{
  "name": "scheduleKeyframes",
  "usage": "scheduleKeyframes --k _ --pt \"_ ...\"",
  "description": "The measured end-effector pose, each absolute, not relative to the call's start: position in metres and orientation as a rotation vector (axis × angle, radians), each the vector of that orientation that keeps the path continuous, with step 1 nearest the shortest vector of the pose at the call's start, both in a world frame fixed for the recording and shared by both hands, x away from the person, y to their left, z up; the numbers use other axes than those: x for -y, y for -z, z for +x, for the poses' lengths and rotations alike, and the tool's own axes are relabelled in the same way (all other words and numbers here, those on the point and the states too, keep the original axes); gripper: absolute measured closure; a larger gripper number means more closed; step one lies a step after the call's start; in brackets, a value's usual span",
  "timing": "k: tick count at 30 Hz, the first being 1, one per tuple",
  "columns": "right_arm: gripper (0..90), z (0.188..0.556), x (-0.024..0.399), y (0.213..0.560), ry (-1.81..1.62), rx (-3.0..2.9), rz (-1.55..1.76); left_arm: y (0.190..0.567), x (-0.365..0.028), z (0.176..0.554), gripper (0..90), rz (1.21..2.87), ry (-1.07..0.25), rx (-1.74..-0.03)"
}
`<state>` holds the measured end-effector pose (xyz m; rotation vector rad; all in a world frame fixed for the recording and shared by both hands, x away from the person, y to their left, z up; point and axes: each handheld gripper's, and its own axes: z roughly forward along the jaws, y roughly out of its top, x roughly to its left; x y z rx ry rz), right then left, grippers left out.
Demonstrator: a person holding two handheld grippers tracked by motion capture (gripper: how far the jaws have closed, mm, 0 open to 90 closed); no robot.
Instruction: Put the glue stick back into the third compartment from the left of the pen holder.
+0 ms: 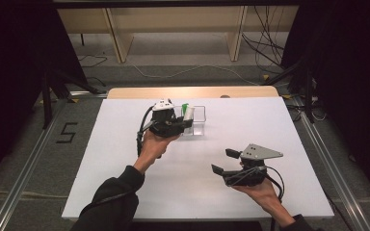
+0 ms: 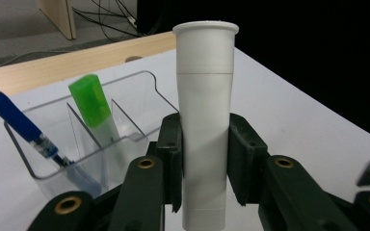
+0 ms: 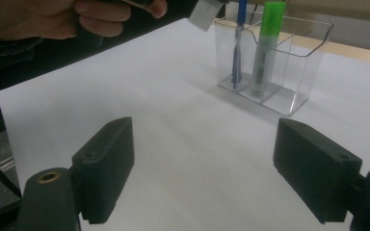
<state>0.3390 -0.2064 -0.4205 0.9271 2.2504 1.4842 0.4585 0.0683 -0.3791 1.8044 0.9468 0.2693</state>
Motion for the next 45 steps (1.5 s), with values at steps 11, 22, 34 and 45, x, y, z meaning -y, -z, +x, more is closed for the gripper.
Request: scheduleKeyframes --k 11,22,34,45 --pt "23.5 0.333 0.212 0.423 -1.482 -2.256 0.913 0.38 -0.05 0.487 69.5 1.751 -0.317 -0.984" --pt "23.8 0.332 0.211 0.425 -1.479 -2.266 0.911 0.389 -0.036 0.503 69.5 1.726 -0.339 -1.041" --pt "24.3 0.331 0.212 0.425 -1.483 -2.268 0.895 0.396 -0.025 0.514 69.4 1.735 -0.364 -1.074" --pt "24.3 0.33 0.211 0.424 -1.473 -2.276 0.887 0.403 -0.013 0.522 69.3 1.728 -0.38 -1.121"
